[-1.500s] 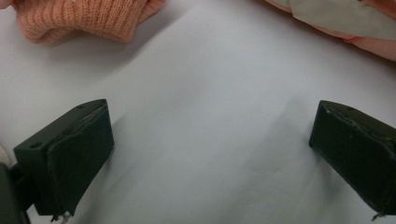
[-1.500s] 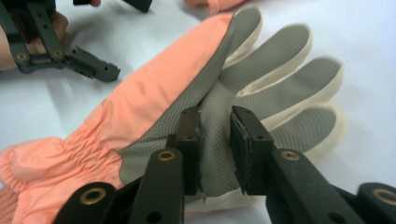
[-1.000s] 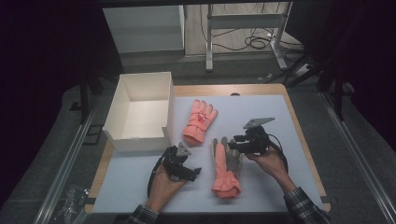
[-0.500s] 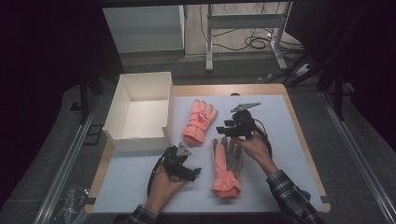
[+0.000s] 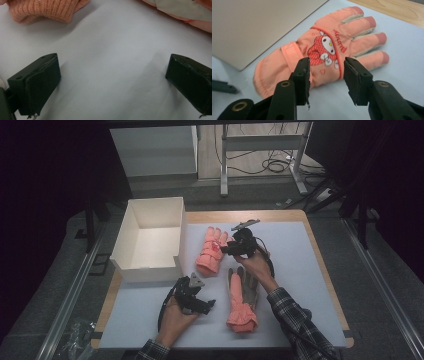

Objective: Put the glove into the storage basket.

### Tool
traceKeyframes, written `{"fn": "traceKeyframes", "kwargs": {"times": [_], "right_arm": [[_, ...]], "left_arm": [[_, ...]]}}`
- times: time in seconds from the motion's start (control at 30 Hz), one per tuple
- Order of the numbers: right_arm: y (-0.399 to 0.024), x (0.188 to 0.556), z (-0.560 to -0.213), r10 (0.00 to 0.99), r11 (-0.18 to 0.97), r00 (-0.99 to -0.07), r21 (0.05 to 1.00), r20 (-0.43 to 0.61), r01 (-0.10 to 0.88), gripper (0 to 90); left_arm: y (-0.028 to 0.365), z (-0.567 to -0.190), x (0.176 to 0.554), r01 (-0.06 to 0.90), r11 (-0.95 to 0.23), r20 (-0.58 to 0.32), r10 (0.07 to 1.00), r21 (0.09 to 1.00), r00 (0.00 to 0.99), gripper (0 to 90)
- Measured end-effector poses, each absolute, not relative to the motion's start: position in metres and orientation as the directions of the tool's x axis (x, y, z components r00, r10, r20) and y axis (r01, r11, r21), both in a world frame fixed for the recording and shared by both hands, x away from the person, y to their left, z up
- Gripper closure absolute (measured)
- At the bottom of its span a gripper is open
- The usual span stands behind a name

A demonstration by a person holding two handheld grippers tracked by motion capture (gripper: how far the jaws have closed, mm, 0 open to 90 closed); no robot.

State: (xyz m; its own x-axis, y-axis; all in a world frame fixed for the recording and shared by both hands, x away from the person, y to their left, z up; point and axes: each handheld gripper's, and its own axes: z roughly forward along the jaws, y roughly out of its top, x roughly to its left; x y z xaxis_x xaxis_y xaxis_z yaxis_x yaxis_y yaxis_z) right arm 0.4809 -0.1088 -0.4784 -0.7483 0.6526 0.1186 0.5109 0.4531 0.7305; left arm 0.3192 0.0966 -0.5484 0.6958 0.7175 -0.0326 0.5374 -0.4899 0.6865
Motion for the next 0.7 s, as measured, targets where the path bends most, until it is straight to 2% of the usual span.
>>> {"fn": "traceKeyframes", "kwargs": {"times": [0.2, 0.33, 0.4, 0.57, 0.67, 0.7], "right_arm": [[-0.096, 0.493, -0.483, 0.648, 0.462, -0.752, 0.722, 0.122, 0.515, 57.4], [-0.086, 0.501, -0.488, 0.655, 0.464, -0.746, 0.713, 0.123, 0.526, 54.2], [-0.077, 0.507, -0.495, 0.664, 0.487, -0.742, 0.7, 0.092, 0.522, 49.1], [-0.07, 0.513, -0.503, 0.66, 0.522, -0.748, 0.671, 0.073, 0.526, 47.5], [-0.067, 0.516, -0.508, 0.662, 0.521, -0.743, 0.652, 0.098, 0.55, 52.8], [-0.066, 0.516, -0.509, 0.658, 0.521, -0.745, 0.646, 0.112, 0.557, 63.2]], "left_arm": [[0.097, -0.548, 0.319, 0.537, -0.489, -0.033, 0.718, 0.687, 0.696, 0.0], [0.096, -0.548, 0.319, 0.538, -0.486, -0.035, 0.719, 0.689, 0.694, 0.0], [0.096, -0.548, 0.319, 0.537, -0.487, -0.034, 0.718, 0.689, 0.695, 0.0], [0.096, -0.549, 0.319, 0.539, -0.485, -0.037, 0.719, 0.689, 0.694, 0.0], [0.097, -0.548, 0.319, 0.537, -0.487, -0.035, 0.718, 0.689, 0.695, 0.0], [0.096, -0.548, 0.319, 0.537, -0.487, -0.035, 0.718, 0.689, 0.695, 0.0]]}}
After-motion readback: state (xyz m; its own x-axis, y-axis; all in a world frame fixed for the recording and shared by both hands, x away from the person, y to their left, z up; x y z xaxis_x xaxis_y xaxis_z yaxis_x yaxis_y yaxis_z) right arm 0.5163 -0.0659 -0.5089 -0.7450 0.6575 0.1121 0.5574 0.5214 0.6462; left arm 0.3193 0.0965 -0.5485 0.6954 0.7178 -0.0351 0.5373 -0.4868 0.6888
